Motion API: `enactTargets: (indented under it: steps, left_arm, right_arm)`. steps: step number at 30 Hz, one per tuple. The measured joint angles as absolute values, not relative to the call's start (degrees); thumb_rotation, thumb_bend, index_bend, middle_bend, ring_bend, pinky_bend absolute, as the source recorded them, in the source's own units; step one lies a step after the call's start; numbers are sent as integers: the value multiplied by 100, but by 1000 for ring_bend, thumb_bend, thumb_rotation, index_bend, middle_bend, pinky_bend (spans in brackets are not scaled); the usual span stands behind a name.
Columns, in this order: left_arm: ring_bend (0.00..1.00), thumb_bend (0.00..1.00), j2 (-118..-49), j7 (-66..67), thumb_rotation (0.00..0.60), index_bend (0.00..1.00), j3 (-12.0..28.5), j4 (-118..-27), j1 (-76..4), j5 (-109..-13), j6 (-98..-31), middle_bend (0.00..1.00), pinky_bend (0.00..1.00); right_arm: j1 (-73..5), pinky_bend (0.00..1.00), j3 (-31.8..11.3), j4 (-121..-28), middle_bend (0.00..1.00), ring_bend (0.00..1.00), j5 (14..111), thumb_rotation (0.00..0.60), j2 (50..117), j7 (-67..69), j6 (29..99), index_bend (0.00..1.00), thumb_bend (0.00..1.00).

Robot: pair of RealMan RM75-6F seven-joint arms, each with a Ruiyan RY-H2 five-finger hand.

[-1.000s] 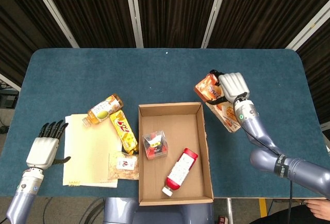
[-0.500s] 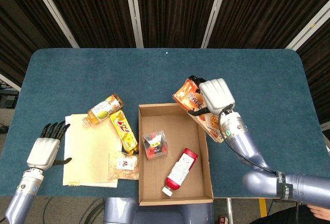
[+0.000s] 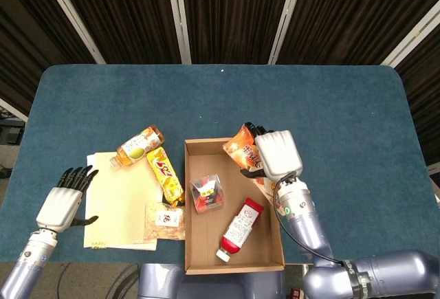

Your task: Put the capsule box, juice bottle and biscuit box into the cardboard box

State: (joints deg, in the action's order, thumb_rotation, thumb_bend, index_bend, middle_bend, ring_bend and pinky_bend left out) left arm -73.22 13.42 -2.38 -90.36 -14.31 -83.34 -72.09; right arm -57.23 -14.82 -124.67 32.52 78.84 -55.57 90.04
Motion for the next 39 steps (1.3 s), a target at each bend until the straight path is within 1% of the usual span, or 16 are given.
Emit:
enactTargets:
  steps: [8,14,16,21,23,26,28,29,31,35,37,39]
  left_arm:
    - [0,0,-7176,1050,503,0,-285,-9058,-1391,-8483,-7294,0,0]
    - [0,0,-7080,847,502,0,-336,-9017,-1375,-8584,-7290,0,0]
    - [0,0,-7055,797,504,0,-344,-9007,-1362,-8603,-7306,0,0]
    - [0,0,-7031,749,505,0,-359,-8999,-1330,-8668,-7359,0,0]
    - [0,0,-7027,748,506,0,-368,-9001,-1324,-8683,-7361,0,0]
    - [0,0,-7020,739,505,0,-370,-9012,-1313,-8704,-7379,0,0]
    - [0,0,-7016,729,505,0,-368,-9017,-1310,-8717,-7388,0,0]
    - [0,0,-7014,720,505,0,-368,-9020,-1309,-8726,-7392,0,0]
    - [0,0,-7007,699,506,0,-370,-9024,-1307,-8751,-7401,0,0]
    - [0,0,-6988,647,506,0,-372,-9027,-1306,-8793,-7417,0,0]
    - [0,0,-6977,614,506,0,-372,-9025,-1306,-8813,-7422,0,0]
    - [0,0,-6967,589,503,0,-378,-9027,-1304,-8842,-7431,0,0]
  right_arm:
    - [-5906,1000,-1511,-12338,571,764,3013,600,9036,-6229,10039,716,324]
    - [-5924,1000,-1499,-12200,551,753,3031,600,9510,-6486,10461,696,301]
    - [-5883,991,-1499,-12173,519,730,3055,600,9545,-6498,10505,658,269]
    - [-5779,935,-1541,-12190,411,668,3052,600,9568,-6543,10568,517,209]
    - [-5756,891,-1564,-12203,346,620,3068,600,9580,-6543,10581,441,189]
    - [-5722,778,-1530,-12196,191,498,3158,600,9613,-6566,10594,264,134]
    - [-5703,692,-1523,-12225,68,396,3120,600,9622,-6608,10591,123,94]
    - [-5691,660,-1529,-12264,32,356,3059,600,9623,-6647,10582,75,82]
    - [-5680,607,-1555,-12330,0,296,2942,600,9621,-6731,10576,16,60]
    - [-5704,512,-1634,-12480,0,190,2709,600,9640,-7069,10649,0,14]
    - [-5726,430,-1676,-12560,0,84,2606,600,9694,-7198,10734,0,0]
    - [-5761,372,-1704,-12616,0,24,2549,600,9777,-7329,10842,0,0]
